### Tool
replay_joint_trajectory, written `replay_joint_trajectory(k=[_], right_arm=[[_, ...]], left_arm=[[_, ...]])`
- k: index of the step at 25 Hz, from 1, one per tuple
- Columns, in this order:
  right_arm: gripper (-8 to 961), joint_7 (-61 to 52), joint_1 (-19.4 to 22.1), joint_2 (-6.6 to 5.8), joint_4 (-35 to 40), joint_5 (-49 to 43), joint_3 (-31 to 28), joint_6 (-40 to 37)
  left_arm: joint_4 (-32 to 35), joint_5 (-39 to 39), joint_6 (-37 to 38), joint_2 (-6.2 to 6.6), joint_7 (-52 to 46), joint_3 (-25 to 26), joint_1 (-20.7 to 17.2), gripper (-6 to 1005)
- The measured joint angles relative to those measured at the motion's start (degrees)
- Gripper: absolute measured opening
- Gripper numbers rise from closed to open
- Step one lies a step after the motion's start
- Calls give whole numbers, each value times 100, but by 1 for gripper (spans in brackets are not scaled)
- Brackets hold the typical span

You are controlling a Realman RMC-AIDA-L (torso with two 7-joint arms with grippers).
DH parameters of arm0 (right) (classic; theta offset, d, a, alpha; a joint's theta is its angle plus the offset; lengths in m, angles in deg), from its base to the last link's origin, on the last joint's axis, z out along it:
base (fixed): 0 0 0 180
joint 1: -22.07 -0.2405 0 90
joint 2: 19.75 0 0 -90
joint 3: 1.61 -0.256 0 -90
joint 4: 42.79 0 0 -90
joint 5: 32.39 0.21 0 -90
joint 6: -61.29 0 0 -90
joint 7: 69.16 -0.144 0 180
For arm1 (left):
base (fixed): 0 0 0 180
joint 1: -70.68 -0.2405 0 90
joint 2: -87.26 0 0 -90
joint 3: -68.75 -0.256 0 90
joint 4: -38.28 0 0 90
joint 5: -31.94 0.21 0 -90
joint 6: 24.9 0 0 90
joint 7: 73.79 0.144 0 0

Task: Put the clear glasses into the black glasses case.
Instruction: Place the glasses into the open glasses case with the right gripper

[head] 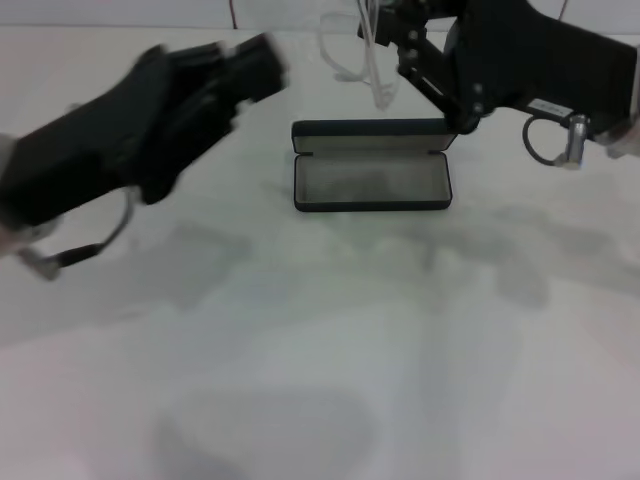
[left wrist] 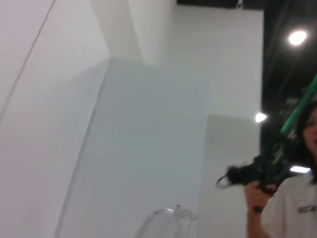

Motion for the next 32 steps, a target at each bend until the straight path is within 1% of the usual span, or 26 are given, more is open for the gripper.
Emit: replay_joint_trajectory(k=[2, 3, 4, 5, 6, 7, 9, 11, 13, 15, 17, 19, 20, 23, 29, 32], right_arm=[[86, -671, 216, -110, 794, -616, 2, 351], [86, -1079, 315, -161, 1233, -1007, 0, 541], [86, -1674, 423, -206, 1776, -1621, -3, 787], [86, -2135, 522, -215, 2252, -2100, -6, 923], [86, -2747, 663, -198, 2871, -2828, -32, 1046], [87, -3087, 746, -171, 3237, -3230, -44, 1086], [87, -3997, 856, -45, 4027, -4371, -97, 1069], [87, -4911, 847, 52, 4703, -5466, -34, 1004], [87, -5719, 763, 87, 5215, -6465, 257, 973], [87, -6368, 657, 100, 5488, -7214, 649, 1079], [87, -6730, 548, 109, 5556, -7672, 991, 1277], [87, -7062, 377, 113, 5513, -8170, 1328, 1434], [88, -7281, 225, 115, 5432, -8498, 1541, 1502], [88, -7612, -25, 124, 5208, -9066, 1954, 1728], [88, -7692, -119, 125, 5091, -9600, 2397, 2074], [88, -7722, -132, 126, 5010, -9809, 2512, 2200]], left_arm=[[-1, 31, -43, 199, 31, 46, -175, 72], [-5, 46, -70, 273, 44, 80, -245, 72], [-15, 46, -126, 346, 44, 197, -343, 72], [-20, 53, -203, 399, 37, 420, -473, 71], [-22, 71, -249, 416, 29, 574, -554, 71], [-2, 100, -298, 417, 12, 810, -659, 70], [70, 224, -353, 414, -9, 1238, -825, 69], [169, 346, -357, 396, -63, 1541, -919, 69], [246, 414, -358, 377, -110, 1706, -972, 68], [274, 438, -358, 367, -117, 1751, -999, 67], [274, 440, -363, 355, -107, 1760, -1004, 66], [263, 441, -392, 329, -101, 1767, -992, 66], [257, 442, -412, 315, -100, 1769, -980, 66], [256, 443, -434, 298, -107, 1773, -955, 67], [233, 473, -439, 228, -121, 1765, -952, 67], [233, 495, -439, 152, -122, 1774, -961, 67]])
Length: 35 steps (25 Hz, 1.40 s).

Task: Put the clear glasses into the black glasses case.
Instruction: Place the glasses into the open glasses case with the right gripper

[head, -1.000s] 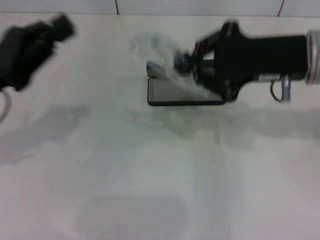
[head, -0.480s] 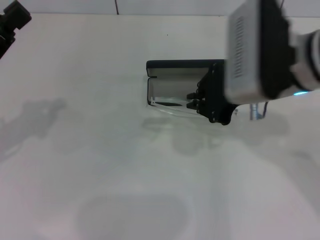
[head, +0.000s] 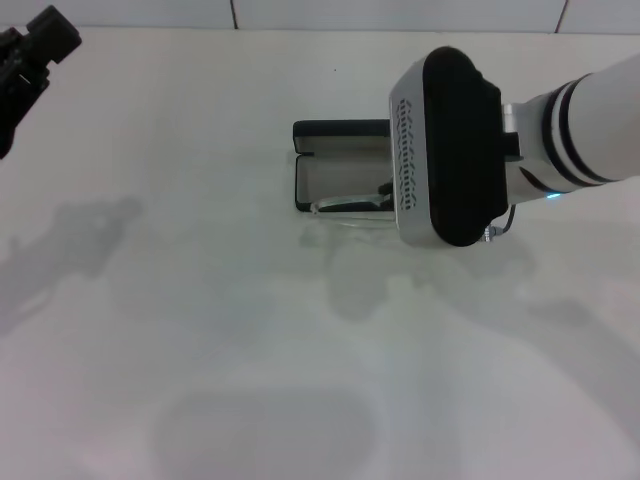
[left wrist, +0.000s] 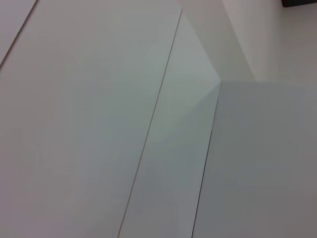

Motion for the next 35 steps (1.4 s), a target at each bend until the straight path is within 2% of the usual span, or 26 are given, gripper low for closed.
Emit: replay_joint_trajectory(k=[13, 27, 35], right_arm=[[90, -52, -41, 0, -1016, -368, 598, 1783], [91, -202, -299, 0, -1689, -382, 757, 2416], [91, -259, -272, -1, -1753, -568, 868, 2642]], left_arm=[[3, 7, 15, -57, 13, 10, -19, 67], [-5, 9, 37, -78, 27, -9, -41, 66], [-6, 8, 46, -83, 33, -9, -41, 66]])
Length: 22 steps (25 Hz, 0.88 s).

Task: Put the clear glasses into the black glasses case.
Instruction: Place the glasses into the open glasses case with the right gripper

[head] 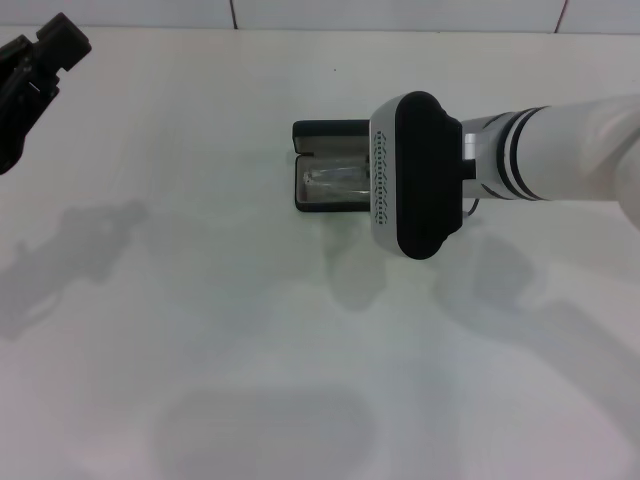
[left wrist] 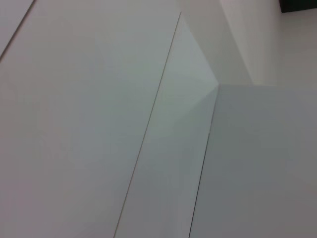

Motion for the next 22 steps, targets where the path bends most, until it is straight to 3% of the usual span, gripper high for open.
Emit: replay_joint_trajectory(k=[6, 22], right_arm=[[92, -367, -26, 0, -40, -397, 106, 16], [93, -396, -86, 0, -216, -419, 154, 9]], left_arm=[[0, 0, 5, -2, 0, 1, 0, 66], [0, 0, 14, -37, 0, -4, 2, 67]])
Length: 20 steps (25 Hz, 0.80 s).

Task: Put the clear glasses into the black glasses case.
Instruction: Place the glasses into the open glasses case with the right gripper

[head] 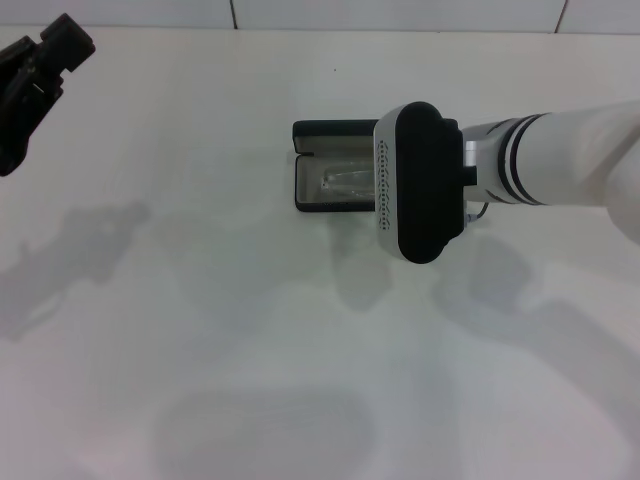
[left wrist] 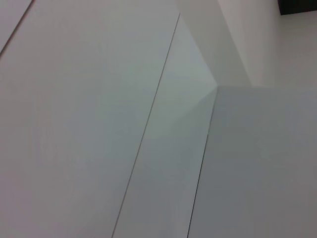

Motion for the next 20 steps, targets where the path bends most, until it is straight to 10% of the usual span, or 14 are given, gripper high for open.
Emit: replay_joint_trajectory(k=[20], right_arm=[[94, -1, 106, 0, 74, -134, 121, 321]], left_arm=[[0, 0, 19, -9, 1, 23, -65, 67]])
